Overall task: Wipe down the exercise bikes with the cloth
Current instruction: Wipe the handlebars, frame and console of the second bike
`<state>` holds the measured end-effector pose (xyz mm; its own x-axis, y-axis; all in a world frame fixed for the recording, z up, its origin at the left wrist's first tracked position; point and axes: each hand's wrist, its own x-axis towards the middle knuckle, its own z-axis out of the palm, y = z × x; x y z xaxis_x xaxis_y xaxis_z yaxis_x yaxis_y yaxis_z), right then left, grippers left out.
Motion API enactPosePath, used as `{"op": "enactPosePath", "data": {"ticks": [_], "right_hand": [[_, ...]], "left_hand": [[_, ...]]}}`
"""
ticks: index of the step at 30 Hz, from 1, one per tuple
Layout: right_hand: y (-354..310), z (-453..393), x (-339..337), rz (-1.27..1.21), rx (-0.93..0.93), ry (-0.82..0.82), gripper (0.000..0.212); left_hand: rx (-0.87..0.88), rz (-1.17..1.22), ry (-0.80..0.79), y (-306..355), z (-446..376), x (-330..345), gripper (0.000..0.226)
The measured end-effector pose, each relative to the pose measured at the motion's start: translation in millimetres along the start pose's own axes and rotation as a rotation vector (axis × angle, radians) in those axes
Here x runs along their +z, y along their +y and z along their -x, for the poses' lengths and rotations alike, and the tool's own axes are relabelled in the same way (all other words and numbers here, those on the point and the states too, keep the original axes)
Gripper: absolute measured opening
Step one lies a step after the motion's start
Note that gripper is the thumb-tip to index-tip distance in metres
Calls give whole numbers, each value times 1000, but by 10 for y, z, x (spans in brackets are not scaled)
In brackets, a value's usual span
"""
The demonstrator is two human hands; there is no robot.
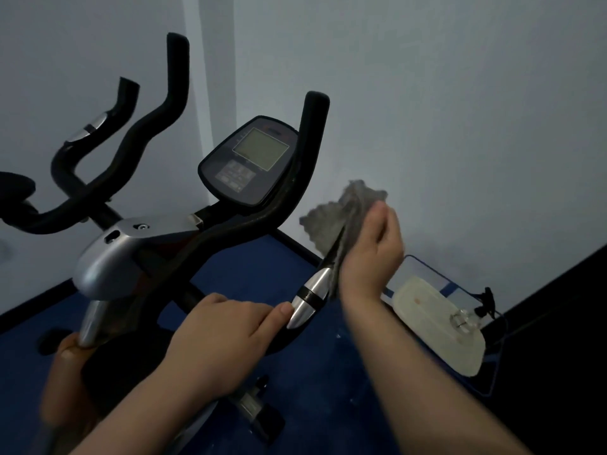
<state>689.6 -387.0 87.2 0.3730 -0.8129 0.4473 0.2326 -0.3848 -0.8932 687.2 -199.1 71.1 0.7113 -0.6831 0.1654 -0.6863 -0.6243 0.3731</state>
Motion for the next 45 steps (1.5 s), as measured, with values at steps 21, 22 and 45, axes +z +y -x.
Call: {"op": "enactPosePath", "data": {"ticks": [21, 22, 45], "right_hand": [[-133, 267, 144, -84, 389, 107, 42], [-102, 447, 114, -67, 414, 75, 39], [-288, 688, -213, 1038, -1105, -1211, 39]], "left_hand": [[52, -83, 1, 36, 0, -19, 59], [57, -81, 6, 46, -5, -23, 59], [-408, 71, 755, -541, 707, 27, 27]]}}
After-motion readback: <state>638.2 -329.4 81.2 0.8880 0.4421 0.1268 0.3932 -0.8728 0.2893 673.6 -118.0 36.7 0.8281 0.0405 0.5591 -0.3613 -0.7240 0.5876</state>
